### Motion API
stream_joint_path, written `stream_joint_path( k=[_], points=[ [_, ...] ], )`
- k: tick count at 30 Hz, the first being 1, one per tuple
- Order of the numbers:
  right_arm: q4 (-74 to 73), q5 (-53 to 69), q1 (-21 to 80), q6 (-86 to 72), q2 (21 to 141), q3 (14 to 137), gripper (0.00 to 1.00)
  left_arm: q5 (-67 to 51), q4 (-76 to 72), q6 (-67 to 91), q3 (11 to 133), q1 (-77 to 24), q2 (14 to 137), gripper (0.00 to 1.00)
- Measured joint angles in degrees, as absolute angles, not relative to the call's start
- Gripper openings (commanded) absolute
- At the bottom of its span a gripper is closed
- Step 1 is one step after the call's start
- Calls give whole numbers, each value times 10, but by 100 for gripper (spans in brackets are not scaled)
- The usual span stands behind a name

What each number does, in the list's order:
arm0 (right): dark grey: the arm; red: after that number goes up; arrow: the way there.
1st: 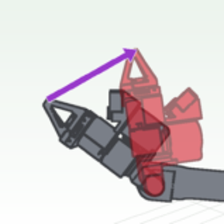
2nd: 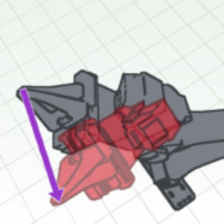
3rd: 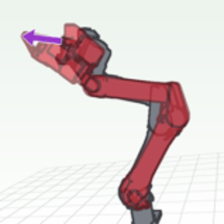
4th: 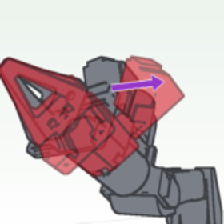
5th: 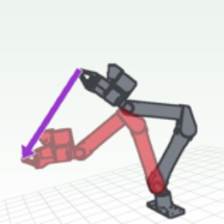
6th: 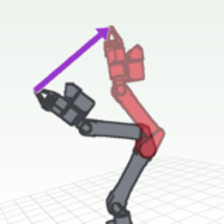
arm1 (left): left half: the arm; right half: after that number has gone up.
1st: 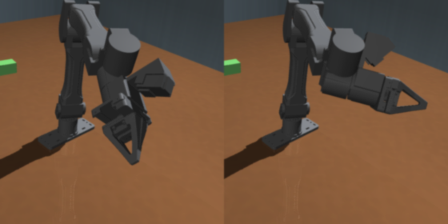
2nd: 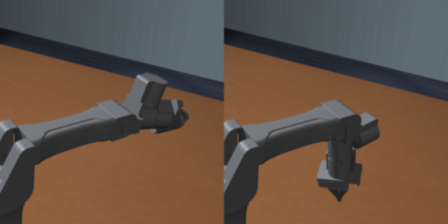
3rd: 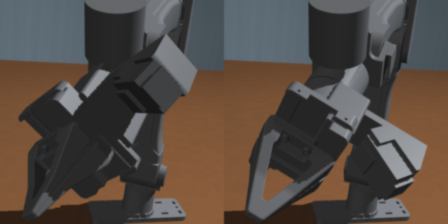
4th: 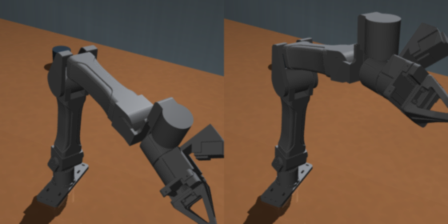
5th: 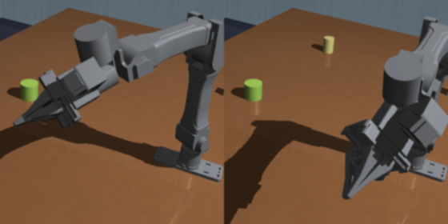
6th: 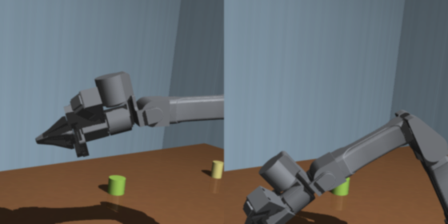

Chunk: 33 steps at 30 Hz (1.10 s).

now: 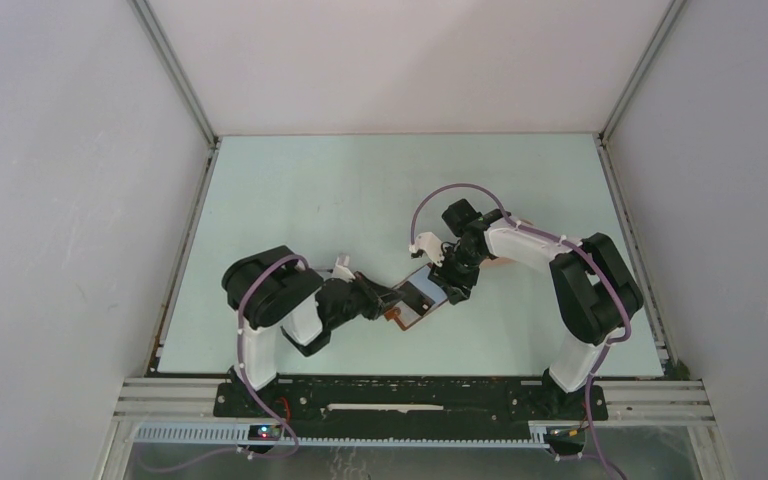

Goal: Put the credit cards into the card holder
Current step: Insert the credit card into the card holder.

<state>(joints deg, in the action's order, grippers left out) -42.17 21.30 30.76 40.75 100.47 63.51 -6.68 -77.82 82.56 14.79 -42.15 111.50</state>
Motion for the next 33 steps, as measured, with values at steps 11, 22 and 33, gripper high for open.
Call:
stream_joint_path(
  k=[11, 22, 33],
  points=[
    [-422, 213, 308, 408, 1005, 635, 58, -87, -778, 826, 167, -413, 1131, 0],
    [-422, 213, 307, 408, 1005, 635, 58, -112, -779, 826, 184, -402, 1147, 0],
    [-420, 213, 304, 405, 1005, 635, 57, -128, -778, 835, 189, -396, 1151, 0]
  ],
)
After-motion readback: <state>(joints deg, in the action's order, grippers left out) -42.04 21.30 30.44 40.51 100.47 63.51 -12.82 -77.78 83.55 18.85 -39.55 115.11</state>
